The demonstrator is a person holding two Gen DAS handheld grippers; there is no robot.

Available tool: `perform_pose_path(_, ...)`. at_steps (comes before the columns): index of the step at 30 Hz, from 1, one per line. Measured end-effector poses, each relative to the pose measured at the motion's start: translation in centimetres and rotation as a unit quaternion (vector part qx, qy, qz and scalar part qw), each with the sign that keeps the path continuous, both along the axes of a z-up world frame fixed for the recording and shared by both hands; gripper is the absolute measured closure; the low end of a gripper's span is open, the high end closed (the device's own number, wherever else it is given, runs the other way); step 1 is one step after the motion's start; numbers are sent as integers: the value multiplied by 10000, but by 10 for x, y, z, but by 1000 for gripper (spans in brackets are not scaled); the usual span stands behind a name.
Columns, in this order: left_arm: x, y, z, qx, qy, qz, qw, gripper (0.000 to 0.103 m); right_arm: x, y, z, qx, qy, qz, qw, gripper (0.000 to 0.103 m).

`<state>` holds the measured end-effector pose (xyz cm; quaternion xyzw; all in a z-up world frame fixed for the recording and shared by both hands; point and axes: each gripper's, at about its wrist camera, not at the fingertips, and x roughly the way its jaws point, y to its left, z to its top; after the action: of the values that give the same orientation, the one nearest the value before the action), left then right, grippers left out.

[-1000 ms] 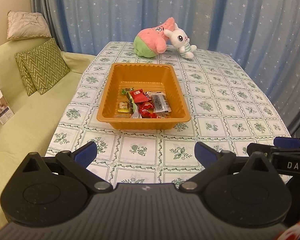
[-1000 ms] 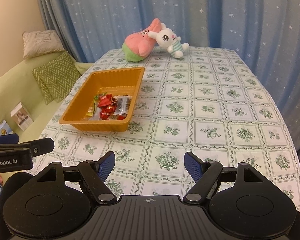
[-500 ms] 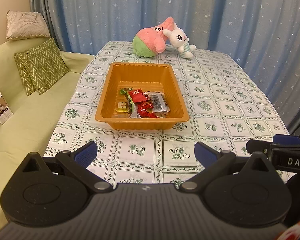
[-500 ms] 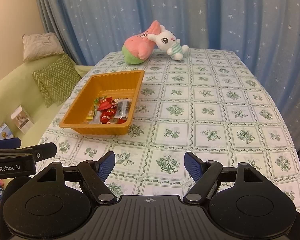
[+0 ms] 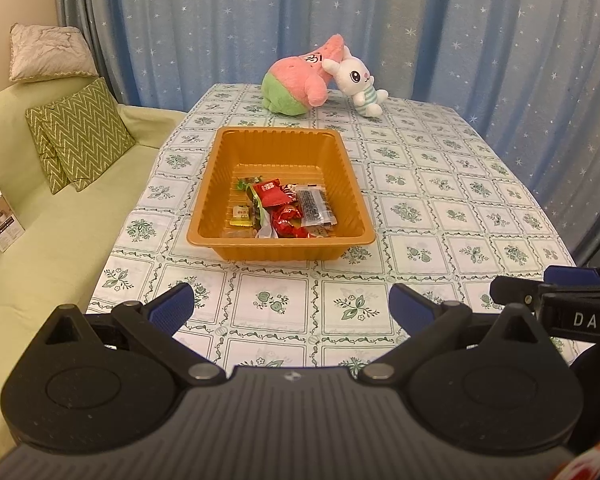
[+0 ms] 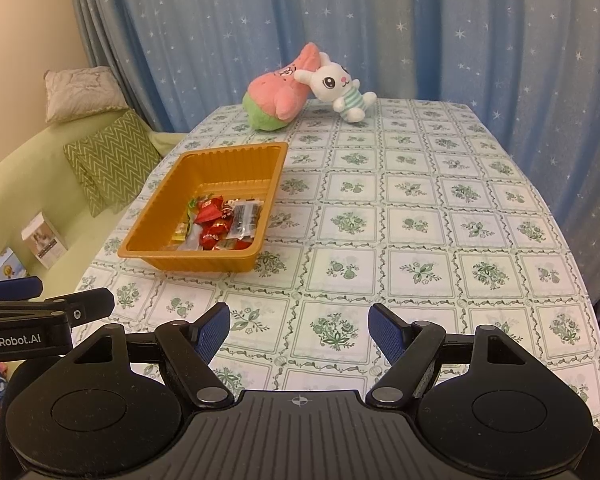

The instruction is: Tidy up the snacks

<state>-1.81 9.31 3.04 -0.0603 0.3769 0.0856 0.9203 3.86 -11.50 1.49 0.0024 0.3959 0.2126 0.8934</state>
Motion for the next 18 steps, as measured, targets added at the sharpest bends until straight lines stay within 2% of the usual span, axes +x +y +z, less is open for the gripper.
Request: perform_pose_path(18, 0, 0, 1, 4, 0, -7, 10000, 0, 2, 3, 0, -2, -19, 11, 10000, 27)
